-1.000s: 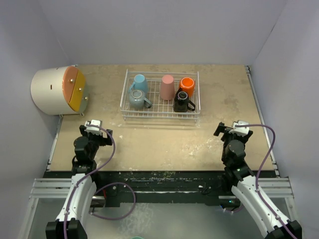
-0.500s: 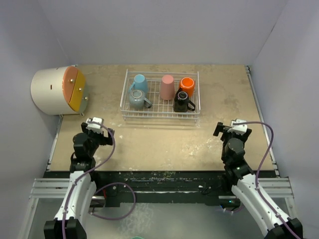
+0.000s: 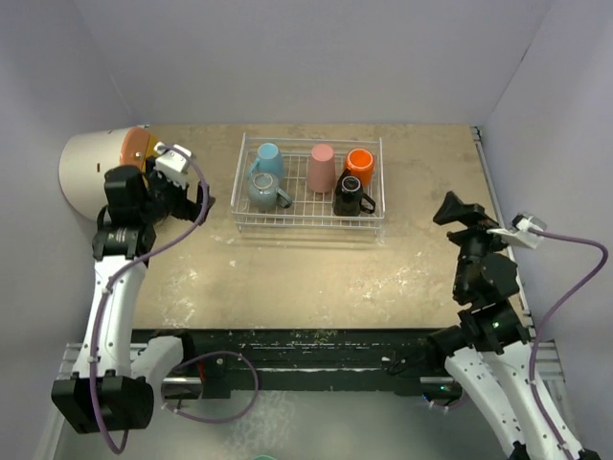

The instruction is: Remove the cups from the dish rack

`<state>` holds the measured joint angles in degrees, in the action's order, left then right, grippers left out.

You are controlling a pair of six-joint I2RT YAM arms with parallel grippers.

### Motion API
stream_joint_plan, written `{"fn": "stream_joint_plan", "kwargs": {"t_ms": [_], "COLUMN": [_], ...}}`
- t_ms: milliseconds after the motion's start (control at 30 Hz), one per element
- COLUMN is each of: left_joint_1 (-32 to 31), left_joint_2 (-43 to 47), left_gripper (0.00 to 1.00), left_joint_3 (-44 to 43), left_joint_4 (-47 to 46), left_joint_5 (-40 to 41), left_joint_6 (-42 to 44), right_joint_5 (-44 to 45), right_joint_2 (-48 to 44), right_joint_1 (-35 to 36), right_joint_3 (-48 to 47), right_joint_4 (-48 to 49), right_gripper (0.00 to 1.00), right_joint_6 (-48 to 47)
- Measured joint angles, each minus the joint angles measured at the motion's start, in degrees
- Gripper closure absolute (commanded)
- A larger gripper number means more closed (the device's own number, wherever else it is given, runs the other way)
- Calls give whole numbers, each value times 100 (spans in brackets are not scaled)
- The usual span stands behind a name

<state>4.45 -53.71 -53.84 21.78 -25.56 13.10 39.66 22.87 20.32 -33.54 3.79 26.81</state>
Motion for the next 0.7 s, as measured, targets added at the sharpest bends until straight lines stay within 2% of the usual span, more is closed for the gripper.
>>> {"fn": "stream_joint_plan", "kwargs": {"t_ms": [133, 233, 400, 700], "left_joint_1": [0, -2, -2, 0], "left_joint_2": [-599, -772, -1019, -1495], "left_gripper": [1, 1, 1, 1], "left_joint_3": [-984, -1296, -1475, -1517], "left_joint_4": [907, 1473, 2085, 2677], "left_joint_5": [-160, -256, -271, -203], "left_joint_6": [173, 262, 323, 461], "right_joint_5": [-730, -1572, -2168, -2900], "right_joint_2": [457, 1766, 3989, 6518], "right_joint_1": [-11, 24, 706, 1657], "right_joint_3": [-20, -697, -2221, -4113], "right_joint_4": [402, 398, 354, -153], "right_gripper": [0, 0, 1, 4], "right_joint_6": [28, -96, -553, -1329]}}
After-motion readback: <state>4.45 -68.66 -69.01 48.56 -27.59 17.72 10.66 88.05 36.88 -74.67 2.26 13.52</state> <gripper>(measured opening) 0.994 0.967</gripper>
